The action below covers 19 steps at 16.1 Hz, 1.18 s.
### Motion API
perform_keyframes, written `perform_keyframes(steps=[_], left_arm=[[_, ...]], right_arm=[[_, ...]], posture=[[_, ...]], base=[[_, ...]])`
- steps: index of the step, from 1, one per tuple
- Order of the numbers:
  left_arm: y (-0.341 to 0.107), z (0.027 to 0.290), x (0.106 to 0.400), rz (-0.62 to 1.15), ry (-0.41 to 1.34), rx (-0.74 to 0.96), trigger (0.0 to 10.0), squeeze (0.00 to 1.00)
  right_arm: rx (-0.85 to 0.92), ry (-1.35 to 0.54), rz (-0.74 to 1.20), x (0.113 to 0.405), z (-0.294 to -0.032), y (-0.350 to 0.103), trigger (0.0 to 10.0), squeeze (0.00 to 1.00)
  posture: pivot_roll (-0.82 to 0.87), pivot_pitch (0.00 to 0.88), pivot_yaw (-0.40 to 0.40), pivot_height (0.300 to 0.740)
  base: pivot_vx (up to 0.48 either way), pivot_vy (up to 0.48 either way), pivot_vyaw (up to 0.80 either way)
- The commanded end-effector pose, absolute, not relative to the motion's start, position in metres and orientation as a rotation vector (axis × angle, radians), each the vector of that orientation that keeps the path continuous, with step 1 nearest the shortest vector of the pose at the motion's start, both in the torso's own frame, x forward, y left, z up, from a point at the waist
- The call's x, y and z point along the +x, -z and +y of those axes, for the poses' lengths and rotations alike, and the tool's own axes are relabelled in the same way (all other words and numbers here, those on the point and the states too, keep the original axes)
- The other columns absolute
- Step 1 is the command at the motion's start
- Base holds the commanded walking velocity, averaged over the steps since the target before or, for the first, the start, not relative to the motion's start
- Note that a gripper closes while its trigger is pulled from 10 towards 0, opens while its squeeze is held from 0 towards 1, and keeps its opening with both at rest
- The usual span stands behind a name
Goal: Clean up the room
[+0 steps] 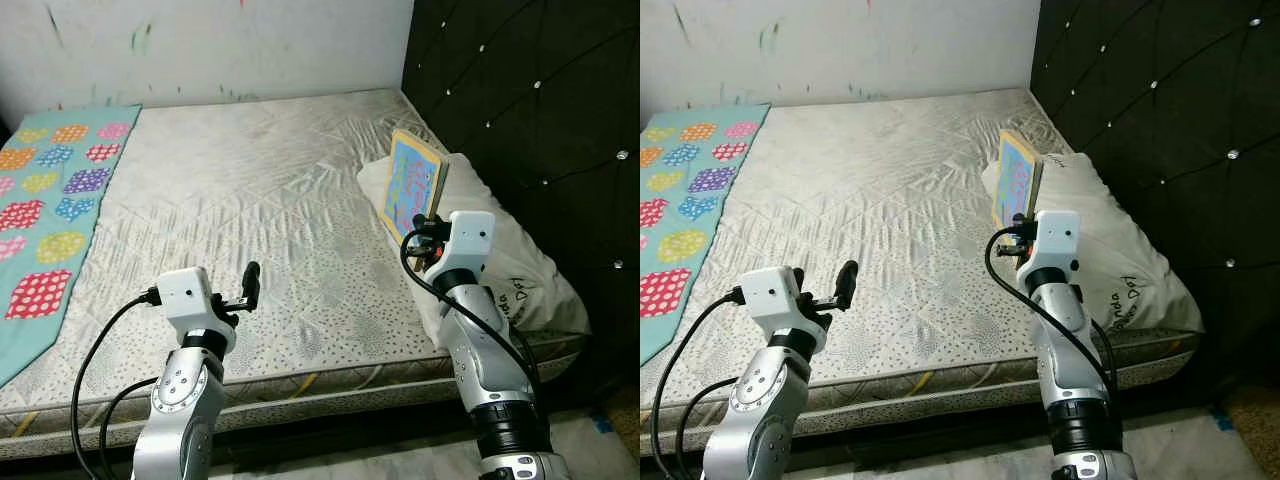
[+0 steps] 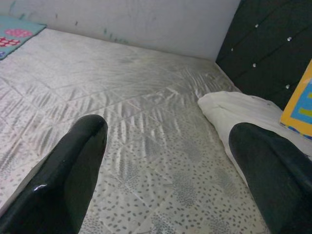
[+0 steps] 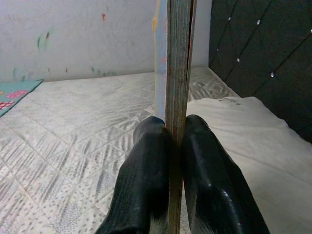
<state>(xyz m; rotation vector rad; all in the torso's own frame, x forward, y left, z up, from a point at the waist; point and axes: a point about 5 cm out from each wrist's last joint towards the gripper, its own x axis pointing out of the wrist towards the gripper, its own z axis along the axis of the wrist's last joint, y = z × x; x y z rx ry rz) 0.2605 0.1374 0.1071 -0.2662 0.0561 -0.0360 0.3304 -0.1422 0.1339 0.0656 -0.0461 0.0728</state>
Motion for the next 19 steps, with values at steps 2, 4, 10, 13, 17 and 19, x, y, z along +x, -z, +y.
perform_keyframes(steps=[2,4,10,13,17,19], left_arm=[[-0.1056,0.1357,0.2593,0.063,0.037,-0.272,10.0,0.0],[-0.1056,0.1352,0.259,0.063,0.039,-0.273,10.0,0.0],[-0.1055,0.1339,0.2586,0.062,0.045,-0.273,10.0,0.0],[-0.1052,0.1337,0.2585,0.063,0.044,-0.272,10.0,0.0],[-0.1047,0.1336,0.2584,0.065,0.044,-0.27,10.0,0.0],[-0.1042,0.1337,0.2585,0.068,0.044,-0.27,10.0,0.0]], right_arm=[[0.057,-0.088,-0.101,0.33,-0.14,-0.1464,10.0,0.0],[0.057,-0.088,-0.099,0.3298,-0.1402,-0.1462,10.0,0.0],[0.055,-0.089,-0.094,0.3277,-0.1416,-0.1436,10.0,0.0],[0.054,-0.093,-0.095,0.3277,-0.1411,-0.1438,10.0,0.0],[0.049,-0.097,-0.094,0.3275,-0.1405,-0.1434,10.0,0.0],[0.044,-0.1,-0.094,0.3273,-0.1401,-0.1431,10.0,0.0]], posture=[[0.03,0.0,0.028,0.74],[0.03,0.0,0.028,0.74],[0.03,0.0,0.029,0.74],[0.03,0.0,0.029,0.74],[0.03,0.0,0.028,0.74],[0.03,0.0,0.028,0.74]], base=[[0.0,0.0,0.0],[0.0,0.0,0.0],[0.043,0.0,0.0],[0.261,0.0,0.0],[0.252,0.0,0.0],[0.127,0.0,0.0]])
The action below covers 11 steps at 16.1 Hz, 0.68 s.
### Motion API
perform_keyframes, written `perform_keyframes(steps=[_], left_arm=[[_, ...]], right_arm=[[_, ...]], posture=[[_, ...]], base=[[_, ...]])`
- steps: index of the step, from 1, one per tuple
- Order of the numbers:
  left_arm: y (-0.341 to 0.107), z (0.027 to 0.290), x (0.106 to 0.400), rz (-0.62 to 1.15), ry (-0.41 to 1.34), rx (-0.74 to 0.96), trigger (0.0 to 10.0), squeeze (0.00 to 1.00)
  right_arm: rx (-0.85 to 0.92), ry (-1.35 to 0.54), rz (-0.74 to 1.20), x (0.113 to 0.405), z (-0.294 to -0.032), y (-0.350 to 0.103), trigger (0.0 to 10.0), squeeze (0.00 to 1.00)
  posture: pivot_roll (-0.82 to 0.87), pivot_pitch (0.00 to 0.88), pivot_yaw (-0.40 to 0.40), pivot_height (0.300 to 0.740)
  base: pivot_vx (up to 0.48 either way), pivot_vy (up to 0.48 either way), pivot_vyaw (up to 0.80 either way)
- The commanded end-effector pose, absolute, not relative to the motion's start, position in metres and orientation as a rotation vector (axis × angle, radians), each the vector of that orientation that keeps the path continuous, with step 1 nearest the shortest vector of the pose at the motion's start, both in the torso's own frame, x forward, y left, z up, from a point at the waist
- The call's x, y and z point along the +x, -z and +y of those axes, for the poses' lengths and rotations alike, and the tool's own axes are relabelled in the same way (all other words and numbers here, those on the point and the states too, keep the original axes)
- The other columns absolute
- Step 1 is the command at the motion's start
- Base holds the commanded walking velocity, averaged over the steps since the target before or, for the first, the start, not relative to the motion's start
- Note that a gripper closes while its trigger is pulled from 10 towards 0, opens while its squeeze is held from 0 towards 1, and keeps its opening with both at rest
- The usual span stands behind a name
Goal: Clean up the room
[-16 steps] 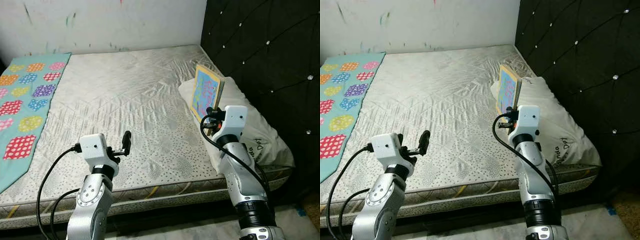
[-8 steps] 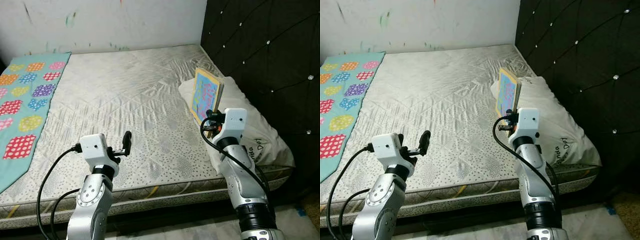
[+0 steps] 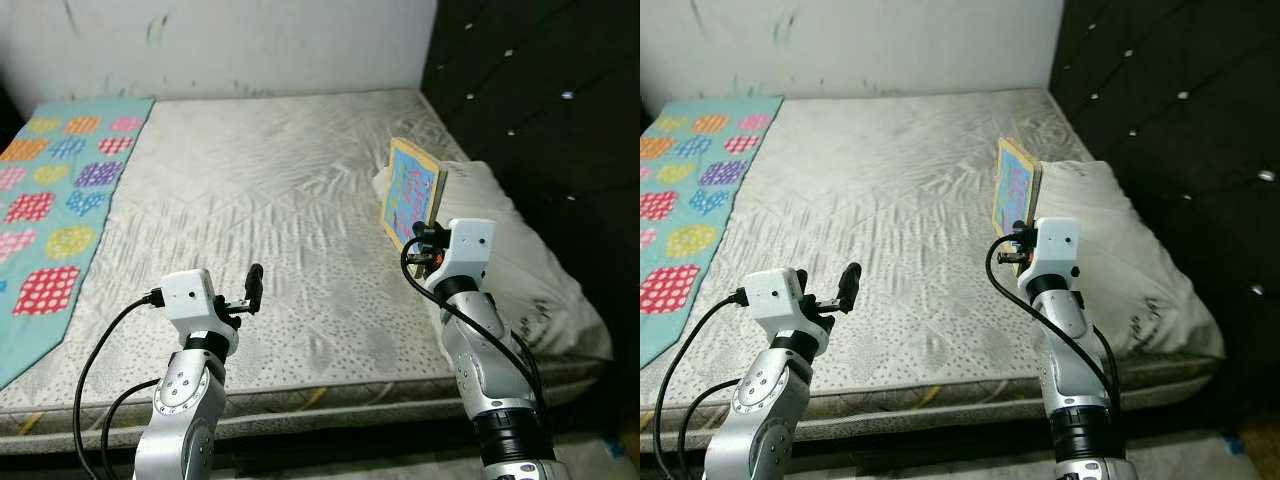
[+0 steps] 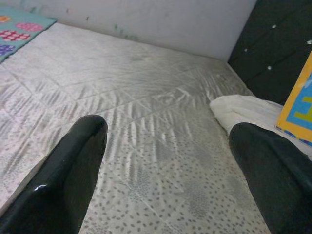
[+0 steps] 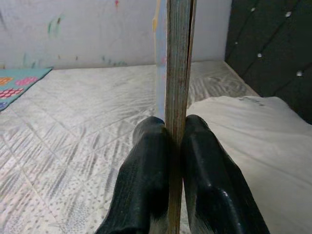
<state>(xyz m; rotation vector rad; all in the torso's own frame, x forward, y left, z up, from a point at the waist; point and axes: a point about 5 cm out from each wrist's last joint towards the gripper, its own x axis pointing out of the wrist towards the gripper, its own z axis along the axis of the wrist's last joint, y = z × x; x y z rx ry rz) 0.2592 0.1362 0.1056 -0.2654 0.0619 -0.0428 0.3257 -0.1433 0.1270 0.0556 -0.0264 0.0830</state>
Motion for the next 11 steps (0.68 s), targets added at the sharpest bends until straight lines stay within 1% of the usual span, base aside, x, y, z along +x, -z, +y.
perform_keyframes(steps=[1,5,7,11], left_arm=[[-0.1039,0.1337,0.2586,0.07,0.044,-0.27,10.0,0.0],[-0.1029,0.1334,0.2587,0.072,0.046,-0.27,10.0,0.0],[-0.1026,0.1326,0.2588,0.069,0.049,-0.27,10.0,0.0],[-0.101,0.1327,0.2586,0.081,0.044,-0.275,10.0,0.0]], right_arm=[[0.044,-0.1,-0.094,0.3273,-0.1401,-0.1432,10.0,0.0],[0.043,-0.102,-0.093,0.3278,-0.14,-0.1427,10.0,0.0],[0.041,-0.105,-0.093,0.3282,-0.1401,-0.1425,10.0,0.0],[0.038,-0.109,-0.091,0.3287,-0.1397,-0.1423,10.0,0.0]], posture=[[0.03,0.0,0.028,0.74],[0.03,0.0,0.027,0.74],[0.03,0.0,0.024,0.74],[0.03,0.0,0.023,0.74]], base=[[0.0,0.0,0.0],[0.0,0.0,0.0],[0.268,0.0,0.0],[0.0,0.0,0.0]])
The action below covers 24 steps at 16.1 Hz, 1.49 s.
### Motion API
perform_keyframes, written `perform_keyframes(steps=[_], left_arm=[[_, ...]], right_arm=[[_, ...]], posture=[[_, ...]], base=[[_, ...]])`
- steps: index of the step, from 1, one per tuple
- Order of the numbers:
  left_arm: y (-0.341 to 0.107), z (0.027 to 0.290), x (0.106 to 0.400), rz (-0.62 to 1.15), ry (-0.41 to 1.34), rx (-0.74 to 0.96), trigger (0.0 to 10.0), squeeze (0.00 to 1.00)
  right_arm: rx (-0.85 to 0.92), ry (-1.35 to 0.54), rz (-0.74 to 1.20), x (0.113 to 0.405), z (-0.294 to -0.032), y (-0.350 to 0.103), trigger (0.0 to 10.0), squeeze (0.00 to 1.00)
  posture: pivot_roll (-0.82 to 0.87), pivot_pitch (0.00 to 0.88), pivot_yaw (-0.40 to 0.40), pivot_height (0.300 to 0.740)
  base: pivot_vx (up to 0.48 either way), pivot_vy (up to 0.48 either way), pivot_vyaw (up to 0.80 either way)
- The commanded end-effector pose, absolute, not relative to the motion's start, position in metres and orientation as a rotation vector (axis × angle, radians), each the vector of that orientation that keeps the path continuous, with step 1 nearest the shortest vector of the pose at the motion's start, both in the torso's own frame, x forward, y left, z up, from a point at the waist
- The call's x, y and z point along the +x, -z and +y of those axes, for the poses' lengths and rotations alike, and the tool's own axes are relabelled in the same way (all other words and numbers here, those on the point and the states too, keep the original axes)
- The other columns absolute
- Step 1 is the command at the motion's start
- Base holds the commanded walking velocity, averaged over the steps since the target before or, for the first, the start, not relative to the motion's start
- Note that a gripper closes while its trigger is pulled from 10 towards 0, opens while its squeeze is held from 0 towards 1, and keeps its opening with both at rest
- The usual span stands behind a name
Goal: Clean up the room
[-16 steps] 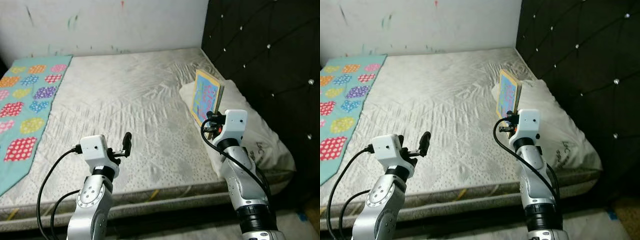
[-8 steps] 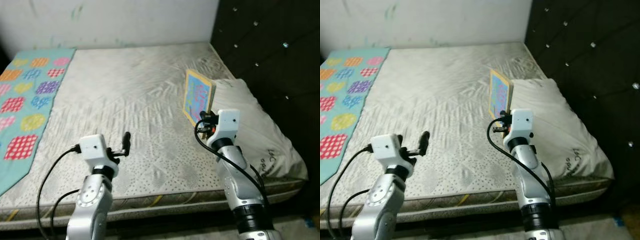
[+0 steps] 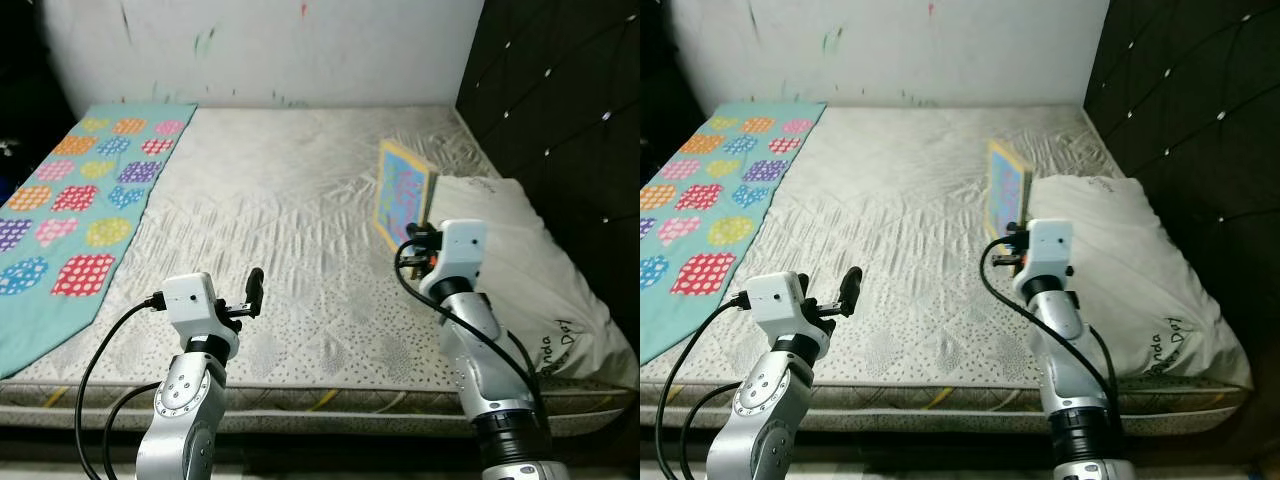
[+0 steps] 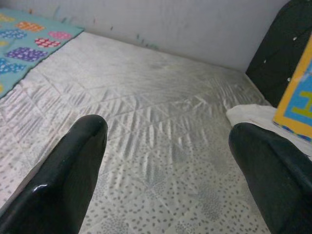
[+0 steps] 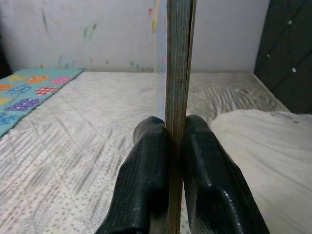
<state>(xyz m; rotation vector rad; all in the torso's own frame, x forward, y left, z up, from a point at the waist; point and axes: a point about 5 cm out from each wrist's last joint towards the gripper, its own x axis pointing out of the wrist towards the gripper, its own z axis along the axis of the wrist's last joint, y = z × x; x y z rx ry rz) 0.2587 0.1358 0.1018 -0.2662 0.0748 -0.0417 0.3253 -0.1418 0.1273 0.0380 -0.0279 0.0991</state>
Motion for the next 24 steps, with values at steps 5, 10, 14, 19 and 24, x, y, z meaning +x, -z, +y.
perform_keyframes(steps=[5,10,14,19,24], left_arm=[[-0.1003,0.1328,0.2585,0.082,0.04,-0.273,10.0,0.0],[-0.1005,0.1318,0.2591,0.078,0.048,-0.266,10.0,0.0],[-0.1007,0.1312,0.2592,0.077,0.051,-0.269,10.0,0.0],[-0.0996,0.1314,0.259,0.084,0.044,-0.27,10.0,0.0],[-0.0963,0.1323,0.2587,0.101,0.02,-0.278,10.0,0.0]], right_arm=[[0.036,-0.111,-0.088,0.3284,-0.139,-0.1417,10.0,0.0],[0.034,-0.111,-0.088,0.3291,-0.1388,-0.1419,10.0,0.0],[0.035,-0.11,-0.09,0.3294,-0.139,-0.1423,10.0,0.0],[0.034,-0.109,-0.09,0.3291,-0.1391,-0.1423,10.0,0.0],[0.034,-0.109,-0.084,0.3277,-0.1397,-0.1402,10.0,0.0]], posture=[[0.03,0.0,0.023,0.74],[0.03,0.0,0.024,0.74],[0.03,0.0,0.025,0.74],[0.02,0.0,0.025,0.74],[0.03,0.0,0.025,0.74]], base=[[0.0,0.0,0.0],[0.163,0.0,0.0],[0.306,0.0,0.0],[0.241,0.0,0.0],[0.0,0.0,0.0]])
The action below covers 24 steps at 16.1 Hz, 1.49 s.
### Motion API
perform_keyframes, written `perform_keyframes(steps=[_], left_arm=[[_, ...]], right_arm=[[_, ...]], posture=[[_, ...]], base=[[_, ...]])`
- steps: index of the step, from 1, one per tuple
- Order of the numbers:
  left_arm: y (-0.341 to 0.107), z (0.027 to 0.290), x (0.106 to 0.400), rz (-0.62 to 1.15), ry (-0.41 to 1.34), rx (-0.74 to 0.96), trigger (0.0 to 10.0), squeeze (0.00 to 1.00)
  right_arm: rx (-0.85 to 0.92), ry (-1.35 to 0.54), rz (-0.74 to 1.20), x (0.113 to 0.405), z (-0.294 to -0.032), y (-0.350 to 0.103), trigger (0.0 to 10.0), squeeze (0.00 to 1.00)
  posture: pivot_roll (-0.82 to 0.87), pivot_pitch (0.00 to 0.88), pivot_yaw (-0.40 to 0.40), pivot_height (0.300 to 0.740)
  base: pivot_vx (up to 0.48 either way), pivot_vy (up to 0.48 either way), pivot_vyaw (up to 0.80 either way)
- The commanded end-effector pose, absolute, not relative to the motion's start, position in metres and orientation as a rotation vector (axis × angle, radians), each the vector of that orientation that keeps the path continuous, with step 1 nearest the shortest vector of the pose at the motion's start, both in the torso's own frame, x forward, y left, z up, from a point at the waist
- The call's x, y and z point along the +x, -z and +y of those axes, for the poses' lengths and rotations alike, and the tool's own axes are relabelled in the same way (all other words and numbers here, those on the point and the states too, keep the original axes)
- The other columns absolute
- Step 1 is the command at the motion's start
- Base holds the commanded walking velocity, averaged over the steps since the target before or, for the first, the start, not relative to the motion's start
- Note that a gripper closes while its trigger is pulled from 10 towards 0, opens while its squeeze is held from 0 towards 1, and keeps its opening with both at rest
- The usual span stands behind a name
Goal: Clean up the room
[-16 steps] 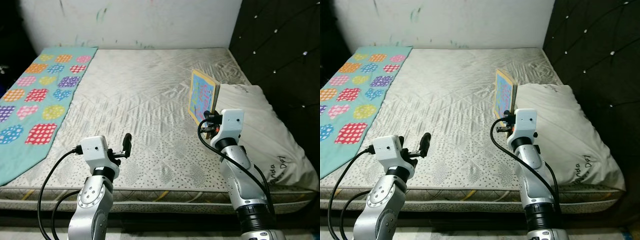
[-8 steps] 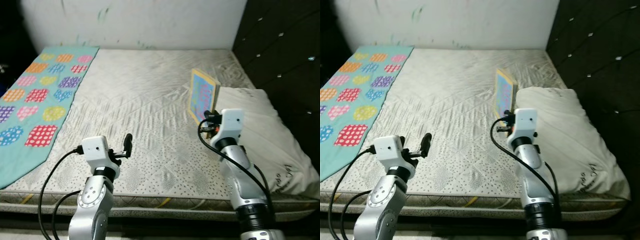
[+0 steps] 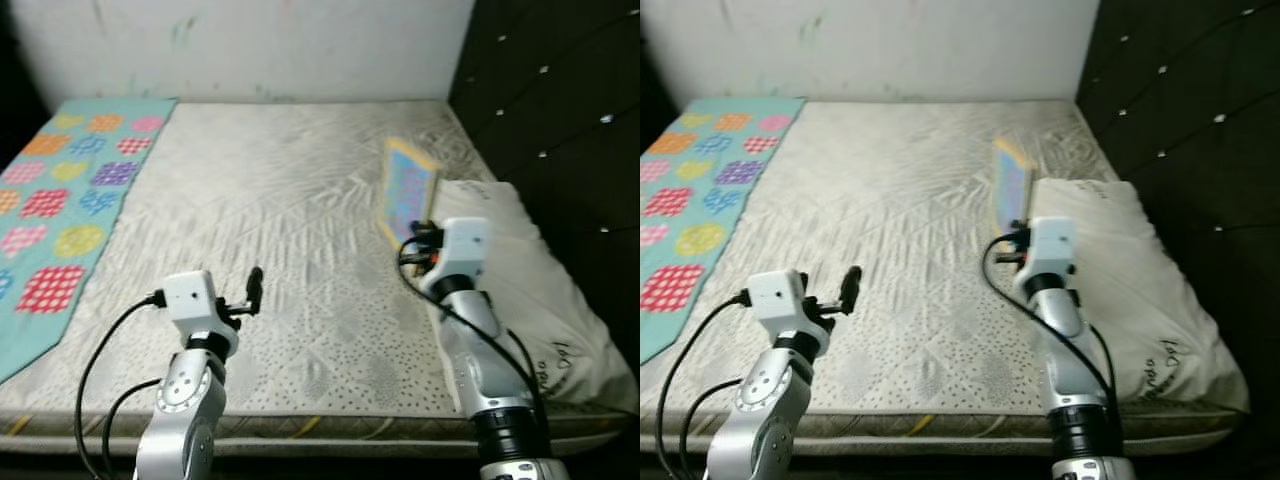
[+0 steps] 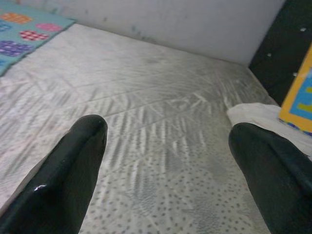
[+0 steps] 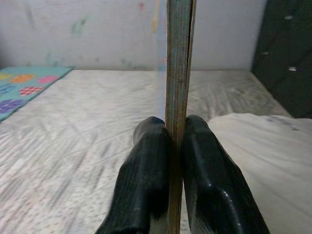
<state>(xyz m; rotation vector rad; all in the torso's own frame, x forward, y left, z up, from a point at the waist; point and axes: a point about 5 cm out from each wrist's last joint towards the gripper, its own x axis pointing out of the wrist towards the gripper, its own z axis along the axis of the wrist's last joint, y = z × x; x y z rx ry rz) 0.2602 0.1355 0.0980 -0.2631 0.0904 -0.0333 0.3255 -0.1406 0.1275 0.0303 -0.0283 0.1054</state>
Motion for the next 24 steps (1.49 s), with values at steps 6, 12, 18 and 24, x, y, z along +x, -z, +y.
perform_keyframes(steps=[6,12,18,24], left_arm=[[-0.084,0.129,0.256,0.178,0.02,-0.294,10.0,0.0],[-0.084,0.132,0.25,0.194,0.023,-0.275,10.0,0.0],[-0.084,0.143,0.239,0.231,0.017,-0.232,10.0,0.0],[-0.081,0.16,0.223,0.2,-0.027,-0.241,10.0,0.0]], right_arm=[[0.057,-0.168,0.057,0.328,-0.126,-0.116,10.0,0.0],[0.223,-0.026,0.374,0.322,-0.123,-0.056,10.0,0.0],[0.364,0.057,0.696,0.301,-0.093,-0.007,10.0,0.0],[0.59,0.065,0.581,0.306,-0.085,-0.014,10.0,0.0]], posture=[[0.04,0.0,0.02,0.74],[0.08,0.0,0.021,0.74],[0.14,0.0,0.039,0.74],[0.14,0.0,0.055,0.74]], base=[[0.0,0.0,0.0],[0.0,0.0,0.0],[0.0,0.0,0.0],[0.0,0.0,0.0]])
